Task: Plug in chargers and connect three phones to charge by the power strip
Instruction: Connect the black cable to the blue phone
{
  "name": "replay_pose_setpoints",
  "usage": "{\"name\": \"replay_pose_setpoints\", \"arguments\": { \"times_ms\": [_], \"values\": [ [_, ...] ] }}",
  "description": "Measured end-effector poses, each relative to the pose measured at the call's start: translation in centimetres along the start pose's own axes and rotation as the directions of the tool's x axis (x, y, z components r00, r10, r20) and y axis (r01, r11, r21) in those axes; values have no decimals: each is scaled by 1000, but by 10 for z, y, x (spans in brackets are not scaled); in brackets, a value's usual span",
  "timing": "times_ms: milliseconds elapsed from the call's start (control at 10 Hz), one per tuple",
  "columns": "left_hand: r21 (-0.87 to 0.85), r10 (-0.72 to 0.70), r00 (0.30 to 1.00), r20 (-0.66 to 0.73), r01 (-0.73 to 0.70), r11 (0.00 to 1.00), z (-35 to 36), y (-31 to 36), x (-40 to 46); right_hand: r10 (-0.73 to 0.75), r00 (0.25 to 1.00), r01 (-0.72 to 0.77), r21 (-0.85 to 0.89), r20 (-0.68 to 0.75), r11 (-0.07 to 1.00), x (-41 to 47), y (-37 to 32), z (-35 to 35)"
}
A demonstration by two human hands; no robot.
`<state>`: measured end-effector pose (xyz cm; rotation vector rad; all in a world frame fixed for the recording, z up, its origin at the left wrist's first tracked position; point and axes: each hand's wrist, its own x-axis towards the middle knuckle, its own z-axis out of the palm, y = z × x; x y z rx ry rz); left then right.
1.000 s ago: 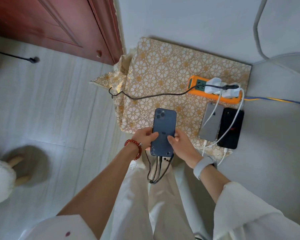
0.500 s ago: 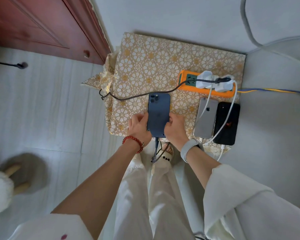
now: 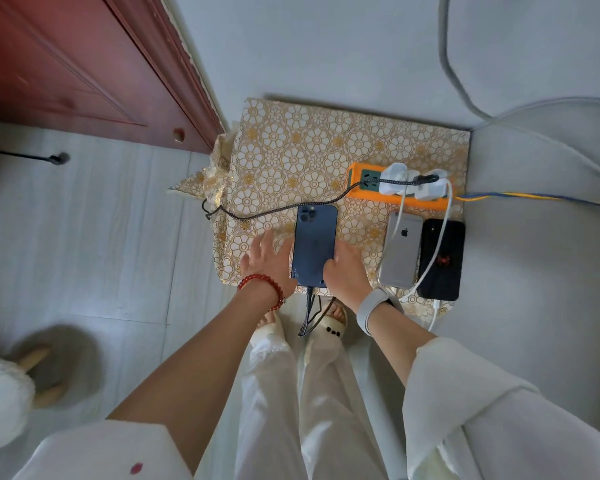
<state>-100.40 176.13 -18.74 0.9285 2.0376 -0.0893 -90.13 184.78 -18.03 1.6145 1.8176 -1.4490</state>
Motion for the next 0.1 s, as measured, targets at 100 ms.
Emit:
{"name": "replay_pose_setpoints", "arguments": {
  "times_ms": [100],
  "values": [
    [-34,21,1000,20,-20,999,-31,10,-18,-3,1000,5,-67,25,998,-21,-20,-21]
  ]
}}
